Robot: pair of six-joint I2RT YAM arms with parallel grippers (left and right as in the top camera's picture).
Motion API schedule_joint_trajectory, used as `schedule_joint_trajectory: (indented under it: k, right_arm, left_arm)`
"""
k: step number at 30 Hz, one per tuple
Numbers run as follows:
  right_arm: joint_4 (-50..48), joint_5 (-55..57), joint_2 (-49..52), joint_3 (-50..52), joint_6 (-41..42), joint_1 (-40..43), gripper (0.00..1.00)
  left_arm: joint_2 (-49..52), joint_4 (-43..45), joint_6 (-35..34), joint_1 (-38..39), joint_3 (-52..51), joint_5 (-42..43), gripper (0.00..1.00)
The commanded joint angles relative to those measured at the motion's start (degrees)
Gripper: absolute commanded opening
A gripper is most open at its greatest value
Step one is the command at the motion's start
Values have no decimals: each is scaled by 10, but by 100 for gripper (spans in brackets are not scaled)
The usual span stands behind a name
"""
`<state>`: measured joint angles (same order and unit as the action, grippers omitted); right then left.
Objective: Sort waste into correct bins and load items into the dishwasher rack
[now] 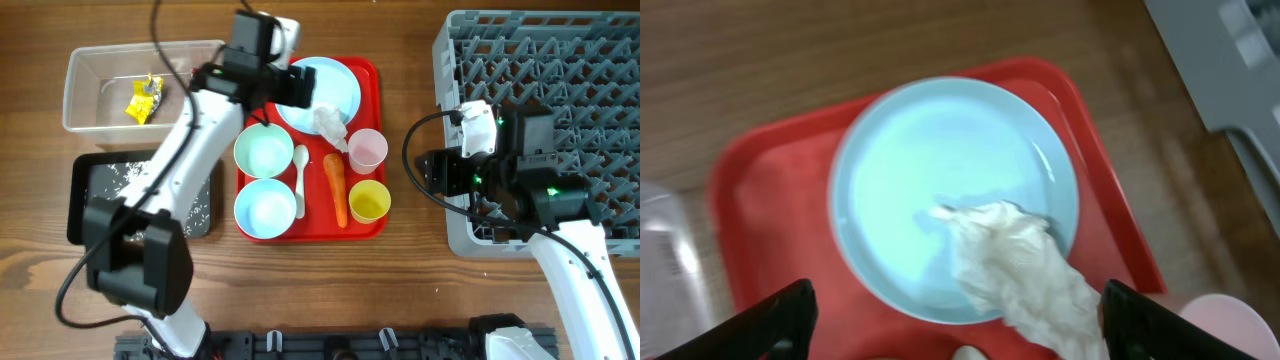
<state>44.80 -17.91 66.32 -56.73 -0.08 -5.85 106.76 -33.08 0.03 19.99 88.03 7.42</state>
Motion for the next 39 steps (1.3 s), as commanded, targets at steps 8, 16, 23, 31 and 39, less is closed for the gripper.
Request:
schedule_joint_trajectory:
  k: [8, 16, 23, 31, 39]
  right_arm:
    - [1, 4, 2, -13, 7, -2, 77]
    - [1, 4, 2, -13, 7, -2, 77]
    - [1, 4, 2, -13, 5, -2, 77]
    - [1, 4, 2, -13, 5, -2, 77]
    - [0, 4, 2, -13, 5, -2, 77]
  left_arm:
    - [136, 42, 10, 43, 1, 7, 83]
    - [178, 52, 10, 59, 1, 7, 41]
    - [179, 57, -7, 58, 4, 7, 4]
    - [41, 49, -70, 32, 17, 11, 4]
    - [-93, -39, -70, -82, 17, -14, 4]
